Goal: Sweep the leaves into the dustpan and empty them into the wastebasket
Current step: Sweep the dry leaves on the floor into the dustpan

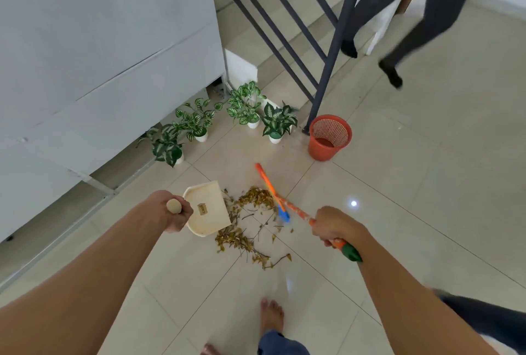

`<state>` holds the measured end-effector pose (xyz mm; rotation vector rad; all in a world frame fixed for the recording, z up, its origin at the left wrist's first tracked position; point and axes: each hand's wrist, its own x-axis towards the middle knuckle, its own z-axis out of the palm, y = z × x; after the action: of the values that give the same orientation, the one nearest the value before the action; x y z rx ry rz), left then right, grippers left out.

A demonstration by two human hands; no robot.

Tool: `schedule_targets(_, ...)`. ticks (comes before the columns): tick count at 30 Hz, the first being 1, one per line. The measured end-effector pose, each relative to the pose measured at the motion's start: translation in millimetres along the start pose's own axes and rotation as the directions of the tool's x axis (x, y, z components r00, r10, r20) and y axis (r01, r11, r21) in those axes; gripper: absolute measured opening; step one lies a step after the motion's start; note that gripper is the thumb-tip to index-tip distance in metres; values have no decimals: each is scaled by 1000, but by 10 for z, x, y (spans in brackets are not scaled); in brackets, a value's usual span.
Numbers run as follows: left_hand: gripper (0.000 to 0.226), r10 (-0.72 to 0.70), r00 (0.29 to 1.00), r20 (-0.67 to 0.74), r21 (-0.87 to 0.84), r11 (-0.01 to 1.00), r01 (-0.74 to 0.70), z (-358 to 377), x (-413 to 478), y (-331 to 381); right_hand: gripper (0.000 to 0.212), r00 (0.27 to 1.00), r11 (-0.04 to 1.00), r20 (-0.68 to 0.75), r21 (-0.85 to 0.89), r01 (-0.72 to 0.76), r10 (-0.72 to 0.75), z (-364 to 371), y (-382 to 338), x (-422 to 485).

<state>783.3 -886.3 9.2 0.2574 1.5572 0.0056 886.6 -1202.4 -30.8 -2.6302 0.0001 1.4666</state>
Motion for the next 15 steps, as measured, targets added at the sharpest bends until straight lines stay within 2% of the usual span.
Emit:
schedule_targets(3, 19, 11, 1000, 0, 0, 1000, -11, -77, -55, -31, 28, 997, 999, -76, 52, -10, 14, 79, -32, -83)
schedule_targets(7, 18, -6, 1000, 22, -10, 1000, 6, -268, -84, -21, 9, 986, 1000, -165, 25, 12, -8, 287, -178, -209)
schedule_targets(11, 17, -1, 999, 33, 11, 1000, 1, -472, -58, -1, 11, 993, 993, -119, 114, 17, -3, 547, -290, -265)
schedule_targets(13, 17, 3, 999, 37, 52, 999, -5, -555, -42, 5, 22, 998, 993, -64, 114, 7, 0, 626, -292, -341)
schedule_targets(15, 18, 2, 999, 35, 103, 995, -5, -638, -21, 29, 24, 999, 991, -32, 134, -11, 15, 721, -247, -415)
